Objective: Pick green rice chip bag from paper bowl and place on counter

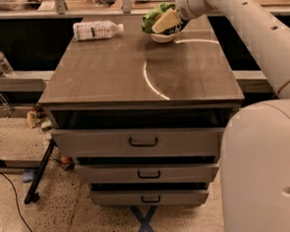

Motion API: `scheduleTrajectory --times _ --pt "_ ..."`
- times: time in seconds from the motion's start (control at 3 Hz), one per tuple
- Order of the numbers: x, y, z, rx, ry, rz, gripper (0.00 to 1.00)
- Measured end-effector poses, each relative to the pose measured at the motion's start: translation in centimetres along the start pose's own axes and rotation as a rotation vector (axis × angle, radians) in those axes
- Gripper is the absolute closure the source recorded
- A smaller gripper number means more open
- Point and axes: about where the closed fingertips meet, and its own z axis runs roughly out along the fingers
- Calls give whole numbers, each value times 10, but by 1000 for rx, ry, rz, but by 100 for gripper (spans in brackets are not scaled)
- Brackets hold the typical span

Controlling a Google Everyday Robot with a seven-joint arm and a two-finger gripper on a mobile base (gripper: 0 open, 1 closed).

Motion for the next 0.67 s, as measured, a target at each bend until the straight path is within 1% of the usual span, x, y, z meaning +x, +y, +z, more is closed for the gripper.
scheduleTrajectory --times 0.33,0.67 --pt "8 -5 15 -12 -17 32 17" --pt "18 -3 24 -58 -60 82 49"
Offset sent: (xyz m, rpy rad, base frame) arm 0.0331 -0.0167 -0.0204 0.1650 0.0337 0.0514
